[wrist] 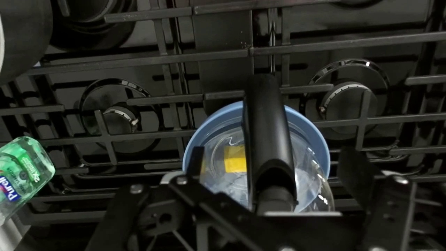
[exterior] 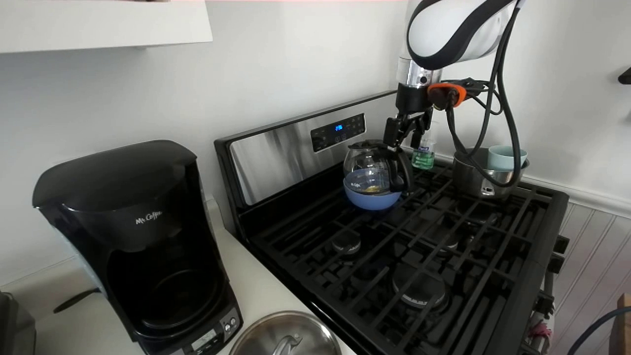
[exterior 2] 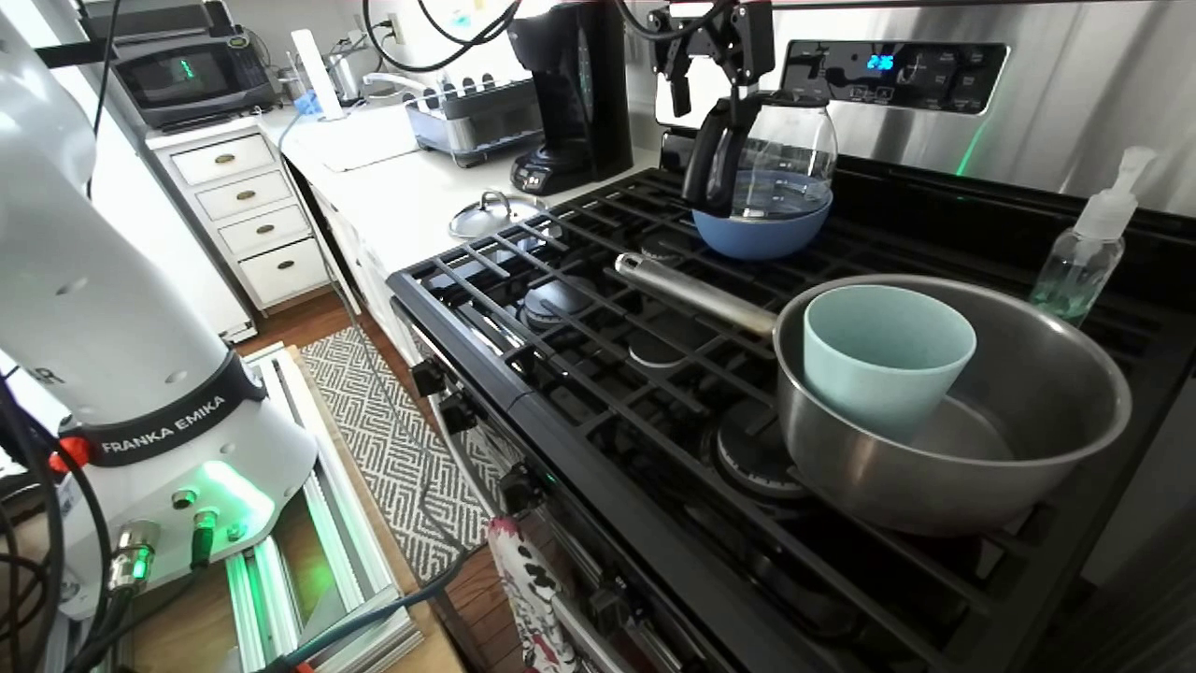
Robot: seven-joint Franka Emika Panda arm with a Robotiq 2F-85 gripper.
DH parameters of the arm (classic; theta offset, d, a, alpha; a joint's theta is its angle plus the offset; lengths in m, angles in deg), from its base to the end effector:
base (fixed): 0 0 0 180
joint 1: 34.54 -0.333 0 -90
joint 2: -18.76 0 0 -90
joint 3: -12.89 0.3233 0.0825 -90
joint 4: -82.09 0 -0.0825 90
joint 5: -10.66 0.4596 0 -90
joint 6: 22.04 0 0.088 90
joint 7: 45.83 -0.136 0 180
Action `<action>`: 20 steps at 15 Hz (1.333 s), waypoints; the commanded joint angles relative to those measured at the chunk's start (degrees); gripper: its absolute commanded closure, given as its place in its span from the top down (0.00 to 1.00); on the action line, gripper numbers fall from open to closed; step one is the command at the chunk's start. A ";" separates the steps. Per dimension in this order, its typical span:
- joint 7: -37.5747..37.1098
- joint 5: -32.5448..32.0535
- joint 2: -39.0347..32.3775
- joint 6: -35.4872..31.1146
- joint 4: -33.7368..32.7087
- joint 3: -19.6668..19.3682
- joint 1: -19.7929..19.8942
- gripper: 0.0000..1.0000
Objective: Put the glass coffee pot on the stove
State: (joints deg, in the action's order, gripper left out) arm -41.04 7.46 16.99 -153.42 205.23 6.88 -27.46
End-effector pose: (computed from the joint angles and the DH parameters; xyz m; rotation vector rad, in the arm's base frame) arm 0.6027 -0.1426 0.3332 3.0686 -0.1691 0.1605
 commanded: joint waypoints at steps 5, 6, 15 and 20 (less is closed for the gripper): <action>-2.49 1.00 -5.26 20.06 -13.87 -0.10 -0.24 1.00; -3.09 0.99 -6.34 21.38 -15.43 -0.11 -0.22 1.00; -4.20 3.31 -14.91 24.59 -23.19 0.07 0.30 0.67; -4.93 3.21 -17.09 25.48 -25.63 0.08 0.26 0.39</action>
State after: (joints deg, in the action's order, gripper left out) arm -45.08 9.45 1.78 -130.66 183.03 6.89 -27.37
